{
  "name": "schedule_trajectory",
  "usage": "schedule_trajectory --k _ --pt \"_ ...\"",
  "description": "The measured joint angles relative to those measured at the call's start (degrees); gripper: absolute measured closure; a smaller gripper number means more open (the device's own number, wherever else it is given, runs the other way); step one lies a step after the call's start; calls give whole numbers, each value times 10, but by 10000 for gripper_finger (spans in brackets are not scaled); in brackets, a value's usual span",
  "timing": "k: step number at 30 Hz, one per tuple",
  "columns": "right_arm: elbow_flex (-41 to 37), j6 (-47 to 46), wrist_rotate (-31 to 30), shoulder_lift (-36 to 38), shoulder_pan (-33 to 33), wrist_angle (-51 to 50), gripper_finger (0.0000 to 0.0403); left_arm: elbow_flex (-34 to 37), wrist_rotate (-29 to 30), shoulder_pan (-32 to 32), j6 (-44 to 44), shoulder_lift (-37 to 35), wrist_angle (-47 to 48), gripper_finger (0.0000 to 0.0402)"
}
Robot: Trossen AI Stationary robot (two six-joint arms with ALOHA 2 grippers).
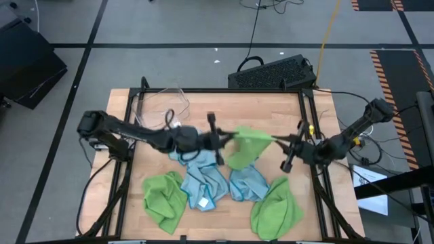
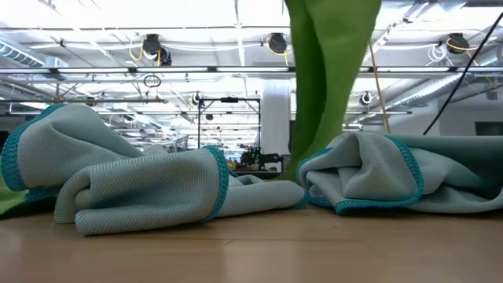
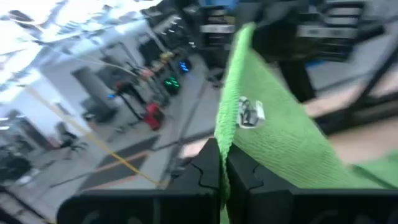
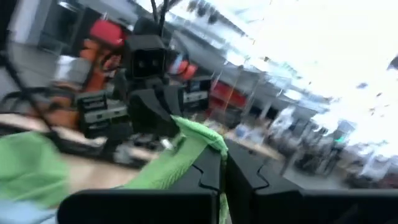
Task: Fold microfiber towels
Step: Fold the top right green microfiber cloth
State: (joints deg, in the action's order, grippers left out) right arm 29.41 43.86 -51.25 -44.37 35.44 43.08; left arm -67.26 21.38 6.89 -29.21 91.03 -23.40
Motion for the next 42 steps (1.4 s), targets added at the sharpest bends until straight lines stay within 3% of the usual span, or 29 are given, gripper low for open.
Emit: schedule_trajectory --k 4,6,12,17,23,27,31,33,38,42 --pt "18 1 13 13 -79 11 402 -13 -111 -80 20 -8 -11 400" --pt "39 -39 43 14 -126 -36 402 -32 -166 -123 45 -4 -9 400" --pt "125 -113 87 13 -272 -218 402 -67 -260 -229 91 7 1 400" --pt "185 -211 280 -4 -422 -297 402 -73 -339 -286 134 7 -15 401" --pt "219 -314 489 -77 -564 -307 402 -74 -346 -292 134 6 13 401" --pt "218 -347 543 -106 -586 -360 402 -74 -340 -279 119 3 119 401" --pt "219 -379 568 -104 -574 -449 402 -74 -277 -261 105 2 218 401" --pt "218 -402 596 -96 -562 -493 402 -74 -272 -243 109 2 250 401" --pt "218 -449 635 -58 -510 -554 401 -74 -263 -175 105 2 259 401" --pt "218 -449 589 -26 -475 -533 401 -74 -174 -132 73 2 202 400"
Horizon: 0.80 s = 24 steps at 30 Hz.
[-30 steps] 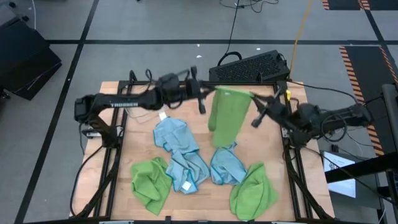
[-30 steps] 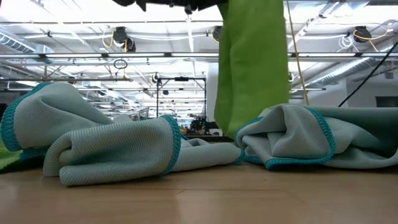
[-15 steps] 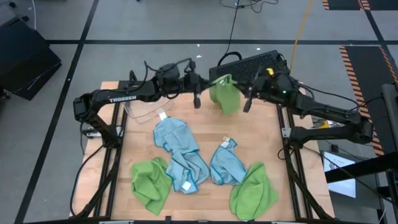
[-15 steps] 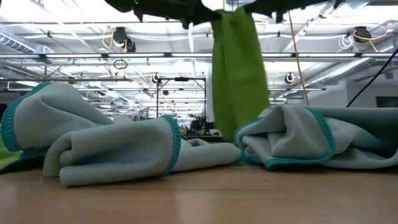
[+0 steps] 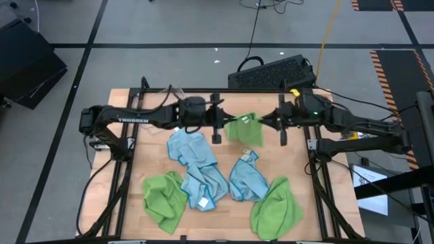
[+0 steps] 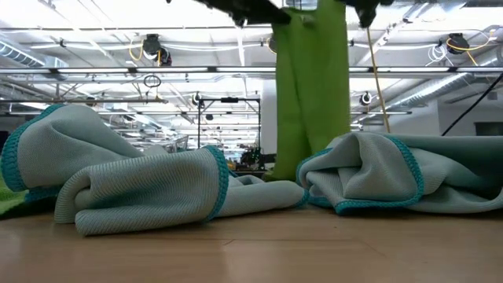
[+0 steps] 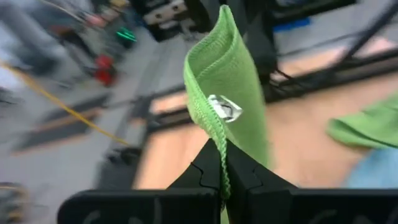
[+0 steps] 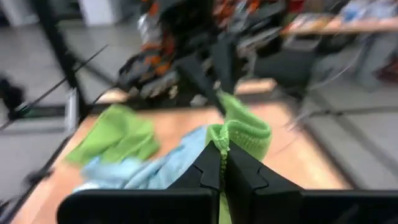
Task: Fold microfiber towels
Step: Fold the top right green microfiber cloth
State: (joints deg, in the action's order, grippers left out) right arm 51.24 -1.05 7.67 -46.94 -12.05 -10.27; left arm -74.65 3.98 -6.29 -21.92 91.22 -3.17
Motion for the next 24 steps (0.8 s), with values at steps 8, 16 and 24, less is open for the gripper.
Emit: schedule_trajectory --k 8,16,24 --pt "0 65 -75 -5 -56 108 401 0 18 -71 -15 0 -149 400" --pt "55 16 78 -140 -231 249 402 0 -209 -236 135 0 -294 401" --pt "185 -9 205 -222 -243 111 402 0 -356 -282 229 -3 -271 401"
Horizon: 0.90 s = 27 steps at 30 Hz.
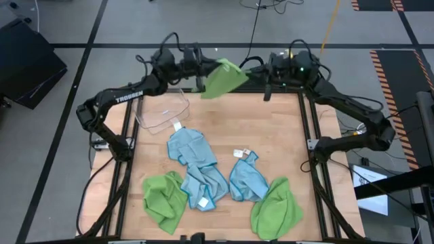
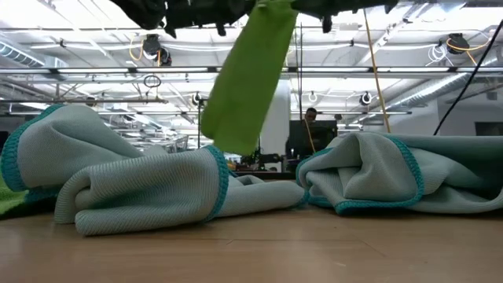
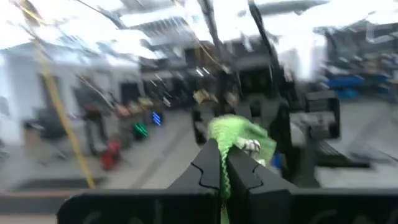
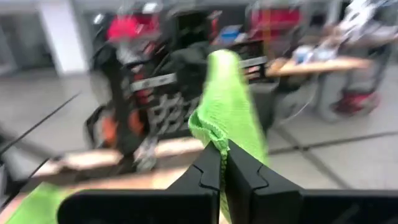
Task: Fold microfiber towels
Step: Fold the top right green microfiber cloth
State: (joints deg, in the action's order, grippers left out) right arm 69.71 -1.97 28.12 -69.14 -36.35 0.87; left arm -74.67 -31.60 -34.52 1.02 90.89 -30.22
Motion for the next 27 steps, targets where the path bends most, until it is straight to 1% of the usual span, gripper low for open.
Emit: schedule_trajectory --k 4,6,8,10,13,15,19,23,27 --pt "-16 28 3 28 35 -134 402 0 -3 23 -49 0 134 401" --pt "-39 29 -5 51 54 -186 402 0 14 37 -77 0 212 401" --pt "-77 25 -29 76 79 -207 402 0 33 56 -98 1 289 401" --pt "-126 7 -32 99 104 -210 402 0 42 84 -112 1 354 401" --pt "-198 -26 -43 132 142 -190 402 3 61 136 -121 1 420 401" --pt "-245 -52 -44 153 168 -157 402 16 90 175 -117 1 434 401" --pt "-321 -106 -43 181 222 -90 402 44 136 245 -82 1 434 400" --pt "-374 -156 -50 189 279 -47 402 73 212 310 -45 1 416 401" --pt "-414 -194 -70 187 343 -1 401 94 246 365 -22 2 383 399"
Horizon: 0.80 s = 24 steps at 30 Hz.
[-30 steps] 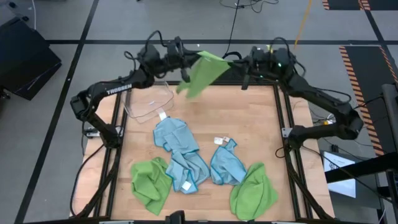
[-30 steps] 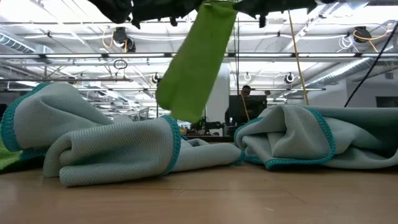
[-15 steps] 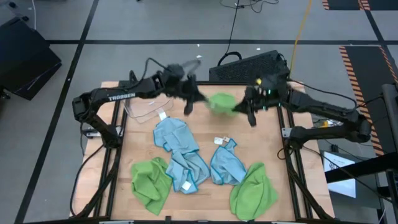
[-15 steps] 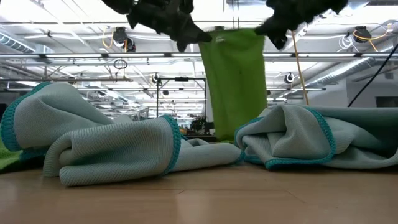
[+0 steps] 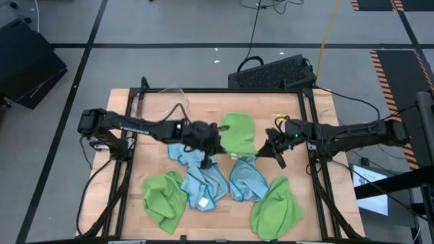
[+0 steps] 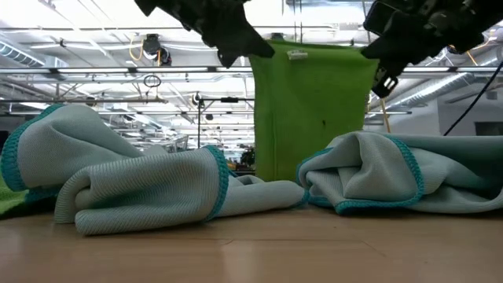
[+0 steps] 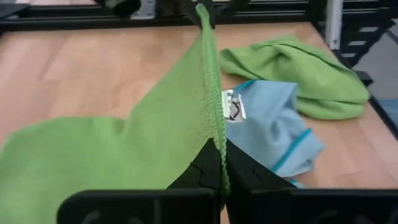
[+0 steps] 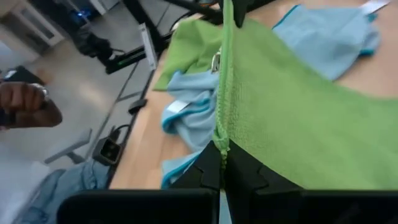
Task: Fold microfiber towels
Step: Fold the top right green microfiber cloth
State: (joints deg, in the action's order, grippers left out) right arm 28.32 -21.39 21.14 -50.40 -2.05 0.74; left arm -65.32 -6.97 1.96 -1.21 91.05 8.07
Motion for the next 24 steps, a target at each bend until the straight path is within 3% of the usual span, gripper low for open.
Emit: schedule_trajectory --k 6,11,15,19,22,24 --pt "-19 2 -111 0 64 26 401 31 118 52 15 1 -39 399" --pt "-20 66 -229 0 70 27 401 45 186 41 18 1 -46 399" --pt "-20 141 -313 0 59 28 401 54 193 11 16 1 -60 399" --pt "-22 174 -346 -6 58 37 401 67 165 -10 6 1 -83 397" --pt "-45 208 -364 -17 58 81 401 84 140 -15 3 1 -103 398" --pt "-78 174 -398 -28 59 138 401 92 126 -18 18 1 -113 399"
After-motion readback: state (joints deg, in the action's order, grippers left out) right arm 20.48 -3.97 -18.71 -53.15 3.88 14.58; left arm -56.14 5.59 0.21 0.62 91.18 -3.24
